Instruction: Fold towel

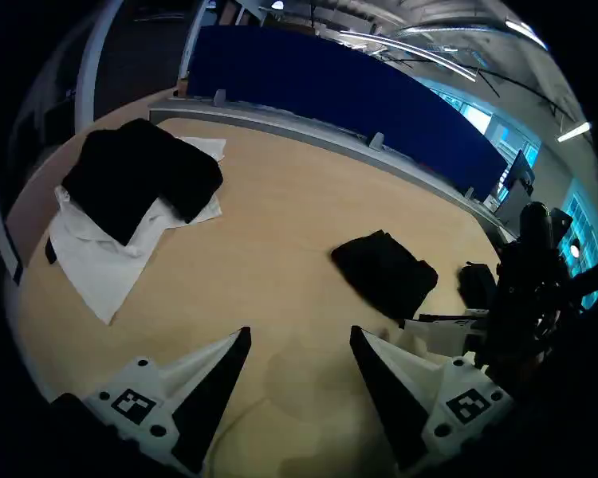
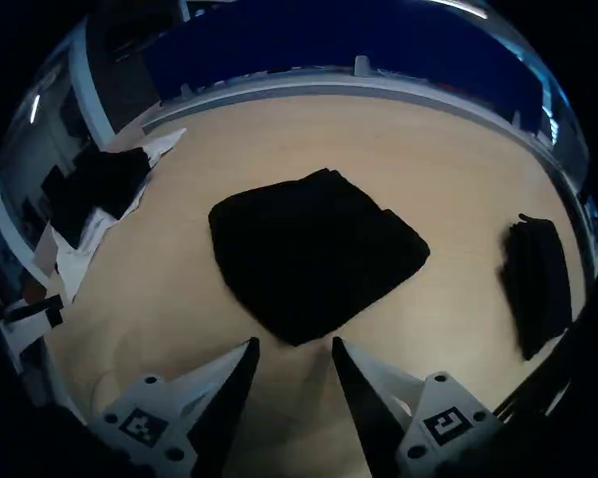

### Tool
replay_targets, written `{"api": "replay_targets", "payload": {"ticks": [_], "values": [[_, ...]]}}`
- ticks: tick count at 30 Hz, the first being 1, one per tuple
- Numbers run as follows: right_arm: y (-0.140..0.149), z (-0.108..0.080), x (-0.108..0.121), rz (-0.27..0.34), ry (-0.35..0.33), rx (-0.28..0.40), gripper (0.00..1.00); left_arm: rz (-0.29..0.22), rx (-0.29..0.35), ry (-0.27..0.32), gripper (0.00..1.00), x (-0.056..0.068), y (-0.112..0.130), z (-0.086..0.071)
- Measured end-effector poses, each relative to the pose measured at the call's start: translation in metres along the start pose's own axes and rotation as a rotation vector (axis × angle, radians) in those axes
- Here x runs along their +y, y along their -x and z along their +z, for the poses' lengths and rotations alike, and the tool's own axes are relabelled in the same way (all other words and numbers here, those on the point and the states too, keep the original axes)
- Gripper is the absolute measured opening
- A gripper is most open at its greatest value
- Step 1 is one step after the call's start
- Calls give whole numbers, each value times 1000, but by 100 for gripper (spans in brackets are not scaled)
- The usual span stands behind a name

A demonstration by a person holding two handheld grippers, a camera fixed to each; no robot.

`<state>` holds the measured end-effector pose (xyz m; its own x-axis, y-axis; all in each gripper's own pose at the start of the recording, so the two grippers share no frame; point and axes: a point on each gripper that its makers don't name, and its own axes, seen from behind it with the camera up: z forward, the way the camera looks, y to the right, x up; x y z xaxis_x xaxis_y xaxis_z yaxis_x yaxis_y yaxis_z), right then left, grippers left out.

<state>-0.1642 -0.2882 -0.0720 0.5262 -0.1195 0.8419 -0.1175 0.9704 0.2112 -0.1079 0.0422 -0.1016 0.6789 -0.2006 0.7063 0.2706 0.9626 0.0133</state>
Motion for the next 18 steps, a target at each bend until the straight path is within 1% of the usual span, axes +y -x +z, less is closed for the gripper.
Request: {"api": "replay_targets", "payload": {"ticks": [2, 7, 8, 10, 12, 18], "values": [[0, 1, -2, 11, -3, -7, 64, -1, 0, 1, 92, -1, 1, 0], [0, 1, -6, 57, -6, -19, 41, -3, 2, 1, 92, -3, 1, -1], [1, 1, -7, 67, -5, -24, 38, -3, 2, 0, 92, -4, 1, -2], [2, 1, -8, 86, -6, -34, 36, -5, 3, 0, 92, -5, 1, -2], [3, 2, -10, 101, -9, -43, 36, -7, 4, 1, 92, -5, 1, -3], [1, 2, -11, 117, -13, -45, 36, -9, 2, -1, 92, -8, 3, -4]]}}
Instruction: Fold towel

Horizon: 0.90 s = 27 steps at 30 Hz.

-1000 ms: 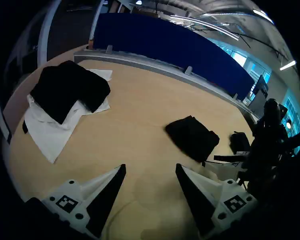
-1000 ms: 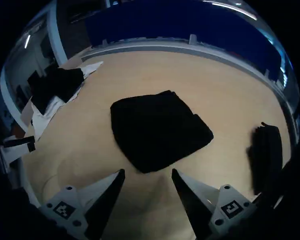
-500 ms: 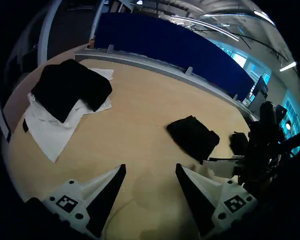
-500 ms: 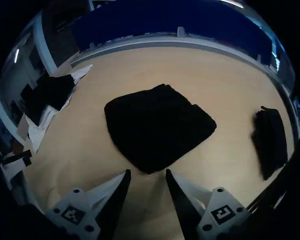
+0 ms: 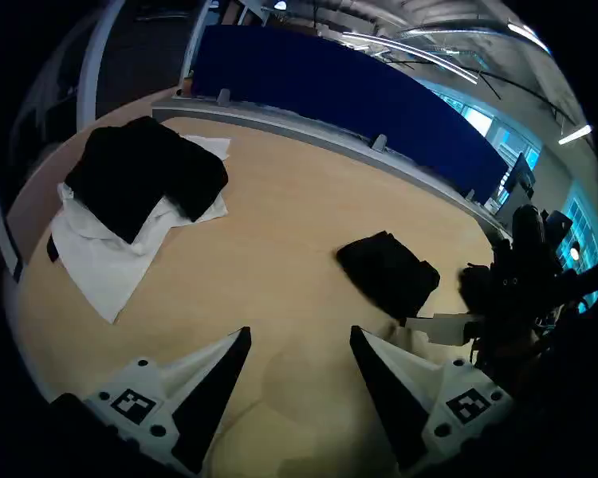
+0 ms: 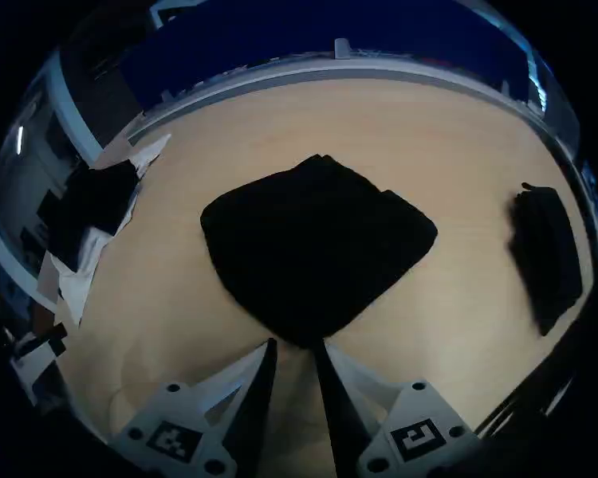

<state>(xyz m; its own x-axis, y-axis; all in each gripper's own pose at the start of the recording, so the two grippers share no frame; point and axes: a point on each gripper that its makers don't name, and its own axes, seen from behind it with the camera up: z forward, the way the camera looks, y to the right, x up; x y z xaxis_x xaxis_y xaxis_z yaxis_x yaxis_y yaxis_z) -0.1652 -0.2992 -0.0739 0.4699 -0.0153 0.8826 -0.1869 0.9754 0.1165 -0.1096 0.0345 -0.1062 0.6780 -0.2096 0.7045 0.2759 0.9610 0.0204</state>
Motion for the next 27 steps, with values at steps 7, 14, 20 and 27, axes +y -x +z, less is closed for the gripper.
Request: {"api": "replay_targets", "payload": {"ticks": [7, 14, 20, 27], "values": [[-2, 1, 3, 33, 12, -6, 23, 0, -1, 1, 92, 0, 2, 0], [-4, 1, 8, 75, 15, -12, 8, -3, -1, -1, 92, -1, 1, -1], [-8, -2, 7, 71, -7, -6, 4, 1, 0, -1, 92, 1, -1, 0], [-34, -18, 10, -35, -14, 60, 3, 6, 4, 7, 92, 7, -5, 1]]}}
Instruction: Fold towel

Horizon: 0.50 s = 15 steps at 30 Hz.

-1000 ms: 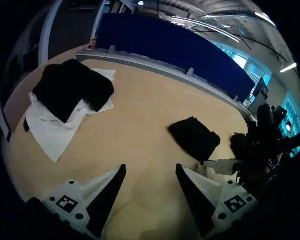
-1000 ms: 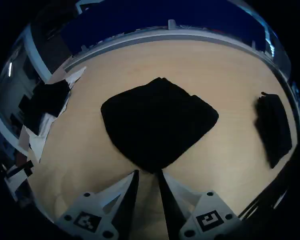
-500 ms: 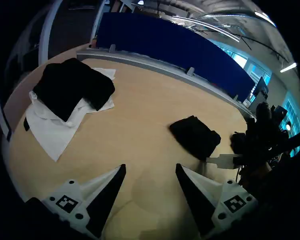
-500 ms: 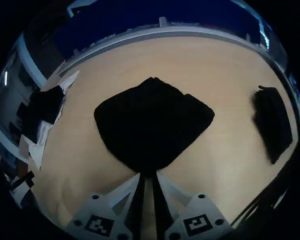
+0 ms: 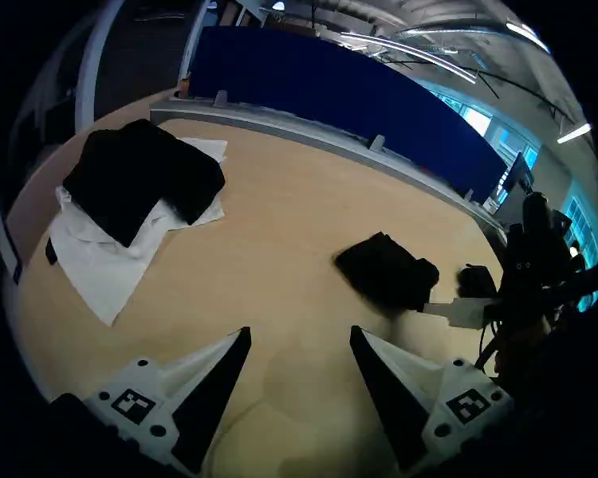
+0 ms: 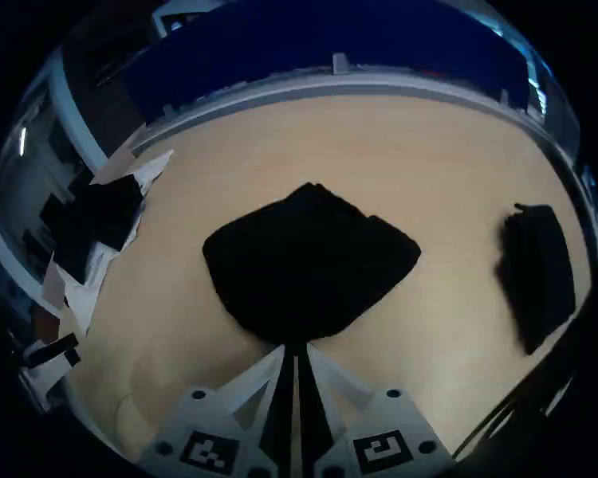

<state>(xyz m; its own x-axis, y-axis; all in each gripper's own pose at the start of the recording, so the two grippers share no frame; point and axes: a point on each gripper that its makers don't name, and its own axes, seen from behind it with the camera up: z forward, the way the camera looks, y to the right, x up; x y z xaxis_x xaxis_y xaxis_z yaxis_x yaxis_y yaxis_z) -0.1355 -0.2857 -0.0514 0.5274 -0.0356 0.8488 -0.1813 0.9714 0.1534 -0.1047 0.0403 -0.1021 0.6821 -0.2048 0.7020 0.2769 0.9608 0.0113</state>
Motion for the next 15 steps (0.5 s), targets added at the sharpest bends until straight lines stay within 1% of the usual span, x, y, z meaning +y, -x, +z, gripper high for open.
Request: {"api": "replay_targets", "payload": {"ticks": [6, 12, 15], "values": [[-44, -21, 9, -114, -21, 76, 3, 11, 14, 9, 92, 6, -8, -1], [-98, -48, 19, -228, -37, 158, 3, 10, 24, 12, 92, 8, -11, -3], [-124, -63, 19, -285, -46, 192, 3, 10, 29, 16, 92, 10, -12, -4]]}}
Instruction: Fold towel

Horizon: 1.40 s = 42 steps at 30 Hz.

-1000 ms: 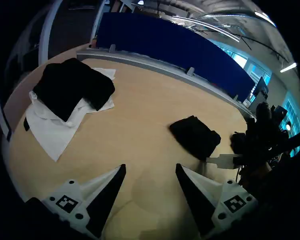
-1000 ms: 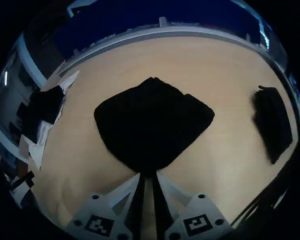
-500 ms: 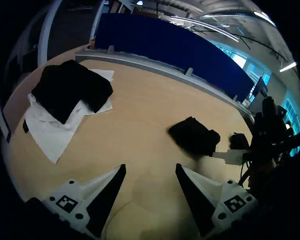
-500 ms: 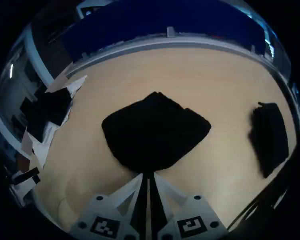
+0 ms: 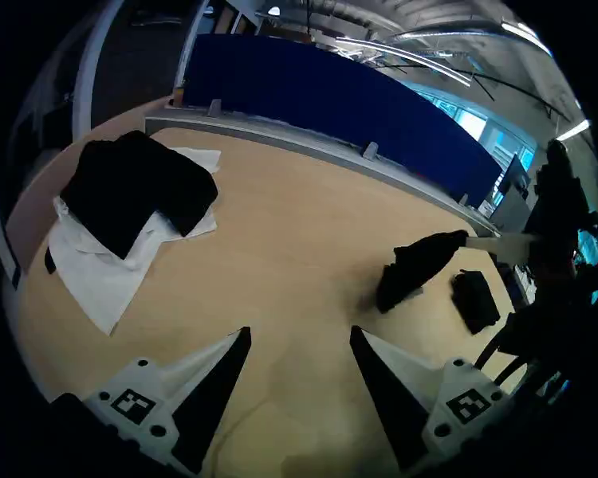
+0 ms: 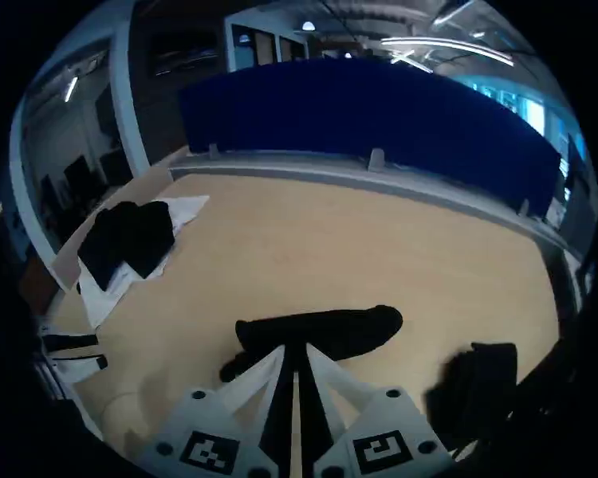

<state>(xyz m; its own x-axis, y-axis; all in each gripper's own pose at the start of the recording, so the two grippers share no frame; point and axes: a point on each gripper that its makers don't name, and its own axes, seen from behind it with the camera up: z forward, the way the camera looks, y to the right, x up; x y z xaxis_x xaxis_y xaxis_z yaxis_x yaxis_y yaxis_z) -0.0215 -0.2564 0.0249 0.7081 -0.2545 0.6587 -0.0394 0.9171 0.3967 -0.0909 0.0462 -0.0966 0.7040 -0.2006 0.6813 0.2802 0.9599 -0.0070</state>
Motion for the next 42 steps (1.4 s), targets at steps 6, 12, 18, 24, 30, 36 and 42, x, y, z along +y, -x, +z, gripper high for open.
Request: {"api": "replay_targets", "payload": {"ticks": [6, 12, 18, 24, 30, 36, 42], "values": [[-34, -24, 1, -133, -28, 31, 3, 8, 8, 7, 92, 4, -2, -2], [-42, -35, 0, -188, -33, 40, 3, 7, 16, 16, 92, 8, -4, -4], [-46, -42, 0, -185, -45, 47, 3, 11, 19, 19, 92, 8, -4, -7], [-49, -50, 4, -190, -45, 54, 3, 10, 20, 22, 92, 8, -4, -10], [-55, -57, 17, -181, -46, 63, 3, 16, 21, 28, 92, 9, -4, -13], [-62, -64, 45, -152, -37, 73, 3, 20, 19, 31, 92, 11, -3, -13], [-67, -72, 87, -130, 0, 76, 3, 29, 17, 30, 92, 12, -1, -13]]}}
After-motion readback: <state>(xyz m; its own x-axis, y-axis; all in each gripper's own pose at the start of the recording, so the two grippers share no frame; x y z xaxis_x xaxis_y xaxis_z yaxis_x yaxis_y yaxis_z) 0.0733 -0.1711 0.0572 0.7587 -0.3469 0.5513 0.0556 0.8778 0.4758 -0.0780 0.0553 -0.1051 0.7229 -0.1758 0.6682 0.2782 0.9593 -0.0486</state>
